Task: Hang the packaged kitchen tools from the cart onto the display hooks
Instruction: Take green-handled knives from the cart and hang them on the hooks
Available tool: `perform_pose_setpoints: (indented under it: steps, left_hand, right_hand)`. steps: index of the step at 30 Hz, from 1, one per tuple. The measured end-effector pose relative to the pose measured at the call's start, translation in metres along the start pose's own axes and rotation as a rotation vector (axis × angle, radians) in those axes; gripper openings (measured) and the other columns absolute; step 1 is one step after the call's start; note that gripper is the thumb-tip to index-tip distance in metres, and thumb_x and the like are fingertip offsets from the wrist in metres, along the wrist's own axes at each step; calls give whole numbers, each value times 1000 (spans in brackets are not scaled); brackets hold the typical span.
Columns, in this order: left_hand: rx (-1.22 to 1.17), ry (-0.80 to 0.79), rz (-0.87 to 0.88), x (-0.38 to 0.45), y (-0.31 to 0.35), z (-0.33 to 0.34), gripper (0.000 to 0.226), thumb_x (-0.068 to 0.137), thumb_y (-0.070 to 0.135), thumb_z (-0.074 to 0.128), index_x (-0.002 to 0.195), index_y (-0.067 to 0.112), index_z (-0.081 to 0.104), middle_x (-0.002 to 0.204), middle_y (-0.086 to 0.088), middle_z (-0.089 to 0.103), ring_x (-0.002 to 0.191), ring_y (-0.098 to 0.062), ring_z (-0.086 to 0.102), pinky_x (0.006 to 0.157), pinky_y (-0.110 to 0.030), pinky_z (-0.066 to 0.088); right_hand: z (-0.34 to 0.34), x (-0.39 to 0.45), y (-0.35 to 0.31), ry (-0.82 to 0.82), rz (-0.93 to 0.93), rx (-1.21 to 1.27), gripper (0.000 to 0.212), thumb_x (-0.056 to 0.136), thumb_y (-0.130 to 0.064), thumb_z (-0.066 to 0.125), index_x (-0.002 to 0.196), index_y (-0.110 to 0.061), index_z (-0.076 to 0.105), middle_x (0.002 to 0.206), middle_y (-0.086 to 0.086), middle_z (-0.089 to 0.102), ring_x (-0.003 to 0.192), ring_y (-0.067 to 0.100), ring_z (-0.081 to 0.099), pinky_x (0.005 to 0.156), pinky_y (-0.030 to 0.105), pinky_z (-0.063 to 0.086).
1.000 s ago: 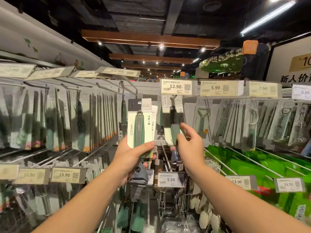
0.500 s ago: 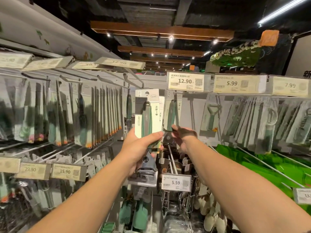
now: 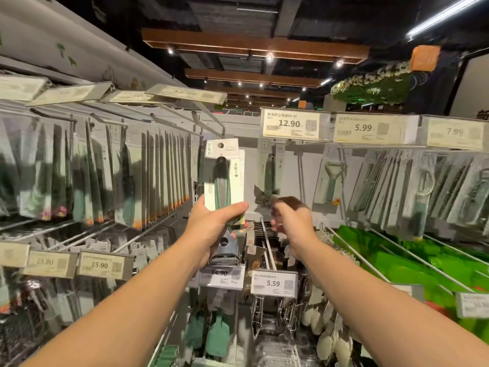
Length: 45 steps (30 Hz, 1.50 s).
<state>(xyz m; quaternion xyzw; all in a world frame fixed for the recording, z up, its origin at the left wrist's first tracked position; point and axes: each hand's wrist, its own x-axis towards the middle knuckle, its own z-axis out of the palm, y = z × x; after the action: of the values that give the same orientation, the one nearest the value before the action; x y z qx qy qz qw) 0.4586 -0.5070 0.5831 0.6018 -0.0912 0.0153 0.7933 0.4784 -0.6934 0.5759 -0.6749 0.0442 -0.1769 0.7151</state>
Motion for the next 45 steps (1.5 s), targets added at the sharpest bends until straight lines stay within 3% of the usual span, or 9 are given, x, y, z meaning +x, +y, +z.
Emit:
perform_pose_setpoints:
  steps: [3, 7, 13, 18, 21, 25, 30, 39, 45]
  left_hand:
    - [5, 38, 0, -2, -4, 2, 73, 71, 25, 97, 131, 14, 57, 111, -14, 79, 92, -33, 80, 86, -55, 64]
    - [21, 99, -7, -6, -9, 4, 120, 40, 54, 105, 144, 28, 50, 131, -12, 70, 107, -34, 76, 72, -46, 66]
    - [-32, 41, 4, -25, -6, 3, 131, 38, 59, 104, 151, 35, 42, 137, -15, 66, 114, -33, 72, 93, -55, 62]
    - [42, 43, 47, -46, -6, -4, 74, 71, 48, 92, 134, 23, 61, 115, 1, 79, 107, -20, 75, 100, -49, 59]
    - [83, 59, 54, -50, -8, -12, 62, 76, 38, 92, 130, 27, 63, 112, 3, 80, 105, -21, 76, 94, -47, 61]
    - [102, 34, 67, -55, -8, -16, 46, 87, 28, 85, 127, 25, 63, 114, -3, 79, 95, -23, 78, 62, -35, 60]
    - [104, 46, 70, -61, -1, -20, 40, 93, 28, 79, 128, 21, 60, 113, -8, 78, 78, -21, 79, 51, -30, 58]
    - [90, 83, 51, -60, 4, -26, 45, 97, 25, 75, 135, 15, 55, 110, -18, 76, 53, -13, 72, 37, -22, 49]
    - [42, 56, 54, -58, 4, -23, 50, 95, 24, 77, 138, 17, 54, 115, -16, 75, 79, -25, 80, 44, -24, 54]
  right_hand:
    - [5, -35, -17, -307, -78, -52, 16, 92, -6, 69, 108, -4, 66, 72, -1, 62, 54, 8, 52, 55, 21, 48]
    - [14, -64, -23, -518, -150, -149, 43, 79, 5, 82, 113, -9, 60, 74, 0, 56, 58, 10, 54, 57, 25, 51]
    - [17, -87, -19, -409, -240, -228, 37, 80, -12, 86, 109, -7, 63, 88, 12, 57, 69, 15, 59, 60, 26, 56]
    - [17, -94, -11, -377, -81, -145, 34, 82, -19, 85, 111, -12, 67, 104, 14, 74, 90, 29, 75, 85, 44, 62]
    - [18, -99, -14, -357, 10, -106, 30, 89, -18, 77, 114, -9, 63, 101, 8, 76, 80, 16, 75, 71, 33, 61]
    - [18, -105, -19, -315, 107, 35, 29, 93, -8, 70, 119, -7, 57, 96, 11, 72, 64, 14, 70, 53, 26, 54]
    - [11, -99, -15, -183, 36, -4, 24, 95, -1, 59, 114, -13, 51, 100, 16, 70, 75, 21, 71, 67, 33, 59]
    - [-7, -99, -10, 18, -190, -95, 21, 95, 0, 57, 110, -15, 50, 97, 11, 67, 54, 3, 56, 48, 20, 45]
    - [-13, -92, -9, 135, -263, -97, 23, 96, -6, 60, 113, -21, 53, 99, 11, 68, 72, 18, 61, 69, 47, 58]
